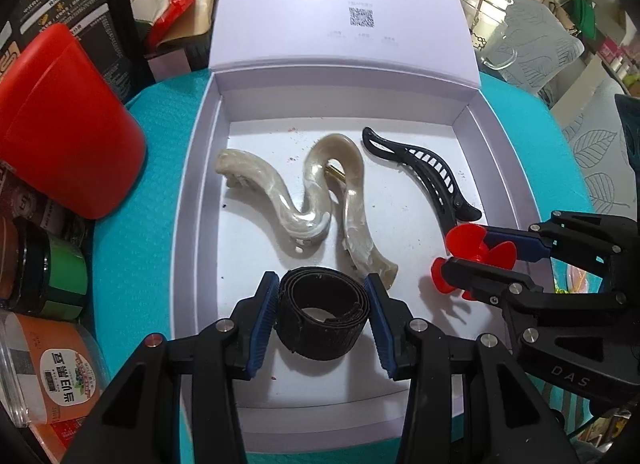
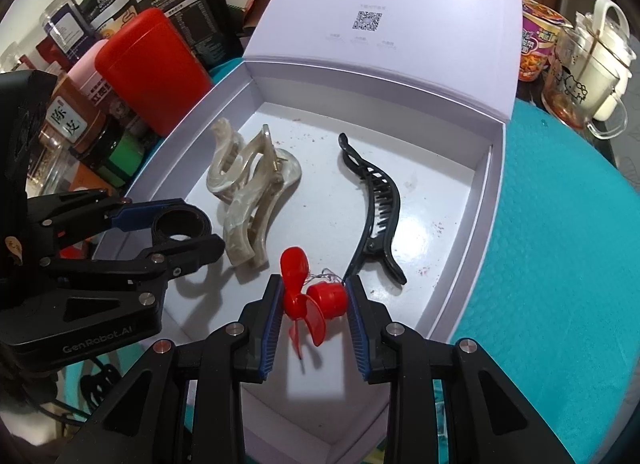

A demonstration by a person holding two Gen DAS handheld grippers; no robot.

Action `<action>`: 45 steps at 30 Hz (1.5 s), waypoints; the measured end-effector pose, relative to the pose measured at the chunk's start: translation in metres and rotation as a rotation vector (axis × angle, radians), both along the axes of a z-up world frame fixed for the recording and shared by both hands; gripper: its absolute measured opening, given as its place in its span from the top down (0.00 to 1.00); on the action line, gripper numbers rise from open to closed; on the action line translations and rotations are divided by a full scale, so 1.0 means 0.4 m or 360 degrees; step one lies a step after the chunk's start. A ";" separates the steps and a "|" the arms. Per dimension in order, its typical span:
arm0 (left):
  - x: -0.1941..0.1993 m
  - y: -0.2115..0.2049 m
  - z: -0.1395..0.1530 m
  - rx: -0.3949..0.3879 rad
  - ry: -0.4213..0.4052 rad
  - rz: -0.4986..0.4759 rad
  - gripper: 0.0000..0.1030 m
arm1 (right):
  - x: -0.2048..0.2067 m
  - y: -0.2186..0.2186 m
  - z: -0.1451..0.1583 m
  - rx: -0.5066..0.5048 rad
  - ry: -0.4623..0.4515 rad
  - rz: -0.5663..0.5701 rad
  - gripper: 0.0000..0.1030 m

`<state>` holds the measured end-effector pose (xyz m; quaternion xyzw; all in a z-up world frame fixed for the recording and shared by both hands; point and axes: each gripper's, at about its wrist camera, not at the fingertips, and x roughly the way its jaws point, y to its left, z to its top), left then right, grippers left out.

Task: Organize rigid objects
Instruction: 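Open both tools to drop strap roll and propeller into the white box, then raise both open tools out of the box back over the mat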

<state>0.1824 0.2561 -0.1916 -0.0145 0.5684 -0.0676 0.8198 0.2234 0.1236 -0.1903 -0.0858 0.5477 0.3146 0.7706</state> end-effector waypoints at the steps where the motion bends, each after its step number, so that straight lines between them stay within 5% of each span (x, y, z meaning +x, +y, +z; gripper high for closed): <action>1: 0.004 0.001 -0.004 -0.0007 0.0029 0.0005 0.58 | 0.001 0.000 0.001 0.0001 0.0005 -0.0005 0.70; 10: 0.000 0.004 0.007 0.0018 0.0065 0.0071 0.57 | -0.004 -0.011 0.013 -0.0001 0.0029 -0.0030 0.64; 12: 0.003 0.007 0.015 0.0023 0.0059 0.0088 0.50 | -0.008 -0.020 0.020 0.0012 0.0028 -0.0038 0.64; 45: -0.184 -0.118 0.305 0.0050 -0.0294 0.0102 0.47 | -0.183 -0.210 0.271 0.0168 -0.0265 -0.0169 0.64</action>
